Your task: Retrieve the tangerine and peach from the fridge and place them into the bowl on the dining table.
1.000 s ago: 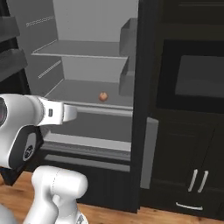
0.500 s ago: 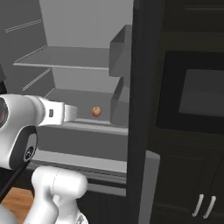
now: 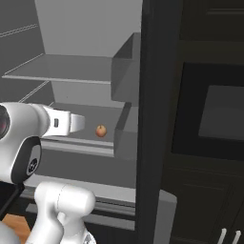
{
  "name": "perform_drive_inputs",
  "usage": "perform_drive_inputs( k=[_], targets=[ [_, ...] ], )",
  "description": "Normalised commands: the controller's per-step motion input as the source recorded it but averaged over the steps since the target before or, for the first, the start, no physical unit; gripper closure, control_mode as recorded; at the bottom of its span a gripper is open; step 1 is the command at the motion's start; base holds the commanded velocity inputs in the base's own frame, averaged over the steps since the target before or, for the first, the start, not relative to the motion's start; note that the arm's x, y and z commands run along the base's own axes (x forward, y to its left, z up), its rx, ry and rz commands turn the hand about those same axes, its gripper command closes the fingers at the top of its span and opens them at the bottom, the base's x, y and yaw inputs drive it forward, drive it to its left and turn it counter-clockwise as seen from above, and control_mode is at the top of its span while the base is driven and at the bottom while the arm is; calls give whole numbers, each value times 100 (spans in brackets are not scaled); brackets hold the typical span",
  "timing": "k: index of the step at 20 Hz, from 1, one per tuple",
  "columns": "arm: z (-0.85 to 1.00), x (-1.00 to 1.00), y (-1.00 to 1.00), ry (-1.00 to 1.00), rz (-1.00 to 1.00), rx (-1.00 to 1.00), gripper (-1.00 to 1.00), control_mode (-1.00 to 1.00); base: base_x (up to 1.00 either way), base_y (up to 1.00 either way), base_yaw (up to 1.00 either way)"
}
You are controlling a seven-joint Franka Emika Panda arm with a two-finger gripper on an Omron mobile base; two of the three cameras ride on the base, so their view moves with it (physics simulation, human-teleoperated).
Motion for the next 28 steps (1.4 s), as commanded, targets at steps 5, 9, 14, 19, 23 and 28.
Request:
perform_drive_inputs(
  k=[5, 9, 14, 19, 23, 28],
  targets=[
    [0, 0, 0, 0, 0, 0, -100, 100, -3, 8, 0],
    [0, 0, 0, 0, 0, 0, -100, 100, -15, 30, 0],
    [-23, 0, 13, 7, 0, -1, -100, -100, -1, 24, 0],
    [-54, 0, 9, 11, 0, -1, -100, -100, 0, 0, 0],
    [-32, 0, -5, 4, -2, 0, -100, -100, 0, 0, 0],
    [-27, 4, -5, 6, 0, 0, -100, -100, 0, 0, 0]
  ],
)
